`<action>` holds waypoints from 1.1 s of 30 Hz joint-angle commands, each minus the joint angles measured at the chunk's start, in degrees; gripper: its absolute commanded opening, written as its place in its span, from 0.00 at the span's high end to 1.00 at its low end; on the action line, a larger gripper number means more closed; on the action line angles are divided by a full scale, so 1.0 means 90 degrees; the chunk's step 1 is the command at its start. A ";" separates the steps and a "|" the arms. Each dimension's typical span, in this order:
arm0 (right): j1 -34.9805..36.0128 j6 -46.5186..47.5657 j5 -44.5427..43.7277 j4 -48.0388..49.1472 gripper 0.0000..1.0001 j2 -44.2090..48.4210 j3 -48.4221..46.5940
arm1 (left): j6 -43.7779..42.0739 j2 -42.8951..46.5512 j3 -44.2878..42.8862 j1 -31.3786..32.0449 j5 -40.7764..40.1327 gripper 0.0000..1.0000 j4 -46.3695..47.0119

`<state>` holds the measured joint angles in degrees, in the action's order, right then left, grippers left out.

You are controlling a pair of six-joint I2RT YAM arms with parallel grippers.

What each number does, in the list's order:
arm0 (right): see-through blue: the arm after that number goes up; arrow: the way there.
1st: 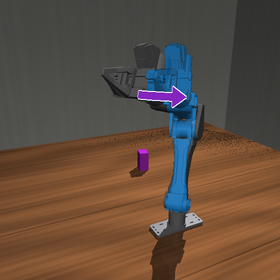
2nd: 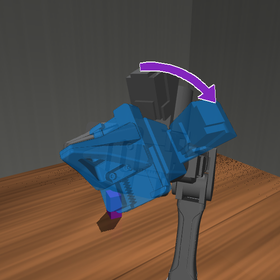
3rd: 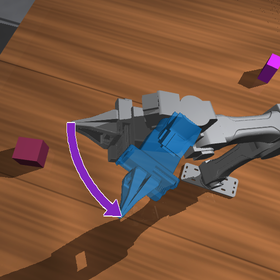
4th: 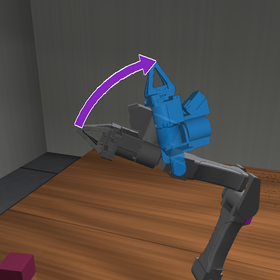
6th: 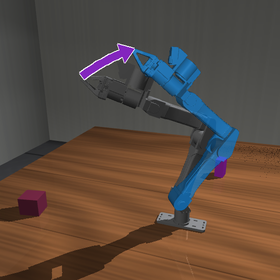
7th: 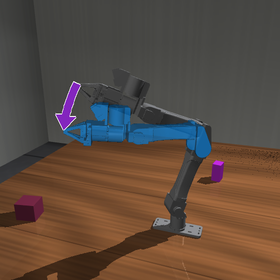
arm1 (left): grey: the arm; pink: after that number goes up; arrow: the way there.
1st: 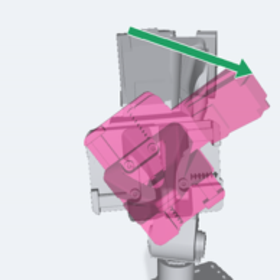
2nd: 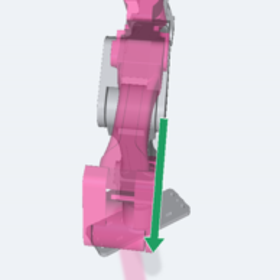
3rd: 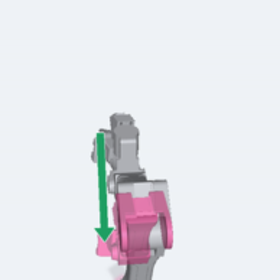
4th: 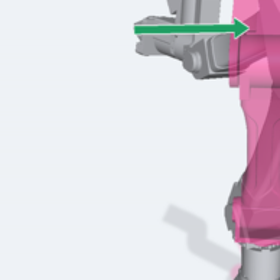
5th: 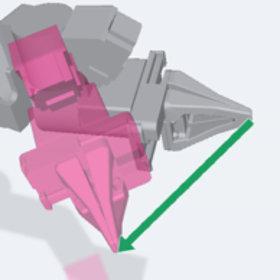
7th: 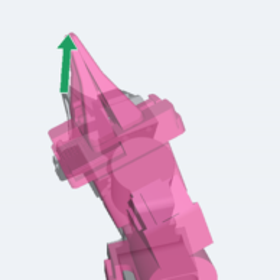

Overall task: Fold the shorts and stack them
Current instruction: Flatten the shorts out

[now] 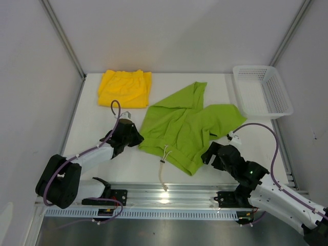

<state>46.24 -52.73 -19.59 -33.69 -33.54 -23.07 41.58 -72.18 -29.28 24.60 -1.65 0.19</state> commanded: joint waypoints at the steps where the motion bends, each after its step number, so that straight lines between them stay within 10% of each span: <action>1: -0.0020 0.0331 0.0535 0.0647 0.09 -0.0255 -0.0200 | -0.0245 0.0198 -0.0253 -0.0028 -0.0266 1.00 -0.0294; 8: 0.0389 0.0146 0.0840 0.1370 0.26 -0.1370 -0.0386 | -0.0245 0.0305 -0.0077 -0.0028 -0.0236 1.00 -0.0245; 19: 0.0868 -0.0986 0.0820 0.2474 0.23 -0.2132 0.0151 | -0.0148 0.0218 0.0089 -0.0028 0.0027 1.00 -0.0060; 22: 0.0858 -0.0958 0.0839 0.2591 0.38 -0.2414 0.0210 | -0.0138 0.0140 0.0089 -0.0048 0.0056 1.00 0.0165; 27: 0.0966 -0.0500 0.0976 0.2348 0.96 -0.2611 0.0142 | -0.0108 -0.0163 0.0079 -0.0555 0.0817 1.00 0.0448; 33: 0.1151 -0.0566 0.0771 0.1605 1.00 -0.2065 0.0345 | -0.0265 -0.0407 -0.0126 -0.1102 0.0955 1.00 0.0341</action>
<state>55.86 -58.41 -11.44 -14.79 -55.16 -21.30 40.42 -75.33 -28.82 16.88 6.39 1.21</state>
